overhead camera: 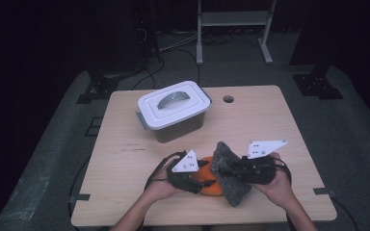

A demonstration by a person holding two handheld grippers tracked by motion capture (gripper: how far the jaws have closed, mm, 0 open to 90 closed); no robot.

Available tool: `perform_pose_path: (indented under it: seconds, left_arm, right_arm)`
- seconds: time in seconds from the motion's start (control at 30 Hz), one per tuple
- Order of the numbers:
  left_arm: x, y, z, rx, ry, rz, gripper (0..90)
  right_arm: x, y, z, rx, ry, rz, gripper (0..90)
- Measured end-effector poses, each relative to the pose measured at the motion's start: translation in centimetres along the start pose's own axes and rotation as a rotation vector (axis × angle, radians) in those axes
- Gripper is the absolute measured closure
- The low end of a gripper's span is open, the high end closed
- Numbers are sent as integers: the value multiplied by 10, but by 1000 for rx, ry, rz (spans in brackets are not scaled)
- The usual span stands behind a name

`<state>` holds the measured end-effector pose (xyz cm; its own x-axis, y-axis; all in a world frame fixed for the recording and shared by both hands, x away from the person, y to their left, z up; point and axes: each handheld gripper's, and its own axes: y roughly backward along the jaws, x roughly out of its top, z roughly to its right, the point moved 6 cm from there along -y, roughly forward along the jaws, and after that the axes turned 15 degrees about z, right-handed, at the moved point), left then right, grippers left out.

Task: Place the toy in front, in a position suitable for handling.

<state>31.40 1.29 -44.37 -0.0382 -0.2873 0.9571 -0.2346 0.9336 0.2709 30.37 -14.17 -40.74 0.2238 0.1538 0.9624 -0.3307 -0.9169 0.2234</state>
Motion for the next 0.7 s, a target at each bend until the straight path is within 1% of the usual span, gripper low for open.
perform_pose_path:
  seconds: [0.03, 0.07, 0.13, 0.17, 0.2, 0.23, 0.27, 0.3, 0.4, 0.43, 0.53, 0.57, 0.6, 0.67, 0.7]
  left_arm:
    - [0, 0, 0, 0, 0, 0, 409]
    - [1, 3, -2, 8, 13, 11, 418]
    - [4, 5, -4, 18, 29, 29, 432]
    - [5, 6, -5, 19, 27, 29, 437]
    - [5, 6, -5, 19, 27, 29, 438]
    - [6, 6, -5, 25, 29, 34, 440]
    - [6, 5, -5, 21, 33, 35, 441]
    - [5, 4, -4, 16, 31, 32, 442]
    - [6, 2, -2, 13, 21, 27, 441]
    - [5, 0, 0, 12, 13, 26, 442]
    - [5, -2, 2, 10, 4, 21, 439]
    - [5, -3, 2, 7, -3, 16, 439]
    - [5, -3, 2, 7, -3, 16, 440]
    - [5, -3, 2, 8, -3, 20, 441]
    - [4, -2, 0, 5, 13, 28, 438]
  right_arm:
    - [0, 0, 0, 0, 0, 0, 740]
    - [-2, 0, 2, -3, -5, -4, 741]
    - [-3, 5, 8, -13, -25, 7, 743]
    - [-4, 8, 12, -20, -40, 15, 743]
    - [-4, 8, 12, -20, -40, 15, 743]
    - [-8, 14, 19, -42, -58, 15, 743]
    - [-8, 16, 20, -46, -65, 17, 743]
    - [-8, 17, 20, -42, -75, 27, 743]
    - [-4, 17, 18, -37, -72, 42, 743]
    - [3, 14, 12, -6, -68, 69, 743]
    - [5, 8, 4, 18, -53, 58, 743]
    - [3, 6, 3, 17, -47, 44, 742]
    - [3, 6, 3, 17, -47, 44, 742]
    - [-1, 4, 4, 12, -41, 21, 743]
    - [-3, 7, 9, 4, -53, 22, 743]
